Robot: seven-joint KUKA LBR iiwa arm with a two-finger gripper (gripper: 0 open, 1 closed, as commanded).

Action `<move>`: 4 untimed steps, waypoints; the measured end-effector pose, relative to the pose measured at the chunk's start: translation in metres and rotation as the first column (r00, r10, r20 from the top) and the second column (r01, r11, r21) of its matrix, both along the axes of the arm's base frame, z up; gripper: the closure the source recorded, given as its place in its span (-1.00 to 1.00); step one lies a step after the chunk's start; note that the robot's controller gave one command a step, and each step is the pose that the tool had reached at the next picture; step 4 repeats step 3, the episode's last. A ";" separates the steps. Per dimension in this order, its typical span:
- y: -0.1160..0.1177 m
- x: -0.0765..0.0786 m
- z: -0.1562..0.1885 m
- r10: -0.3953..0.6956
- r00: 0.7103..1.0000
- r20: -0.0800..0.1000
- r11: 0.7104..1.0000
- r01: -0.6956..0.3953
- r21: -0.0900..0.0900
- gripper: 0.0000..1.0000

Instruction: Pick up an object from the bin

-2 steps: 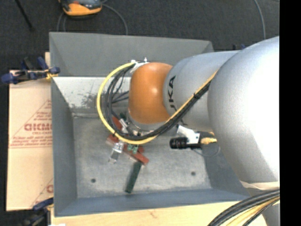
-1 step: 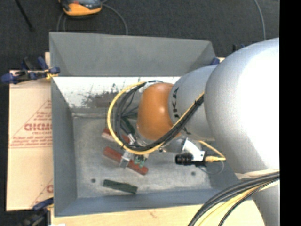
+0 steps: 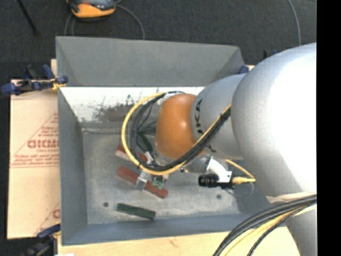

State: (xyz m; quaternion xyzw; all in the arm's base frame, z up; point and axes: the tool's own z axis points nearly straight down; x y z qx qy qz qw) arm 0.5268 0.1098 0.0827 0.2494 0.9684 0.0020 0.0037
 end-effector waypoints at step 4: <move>-0.002 0.003 0.146 0.034 0.999 -0.011 0.999 -0.034 -0.003 1.00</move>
Offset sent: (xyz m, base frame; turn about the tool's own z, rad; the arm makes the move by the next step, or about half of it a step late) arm -0.0149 0.0071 0.0994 0.0057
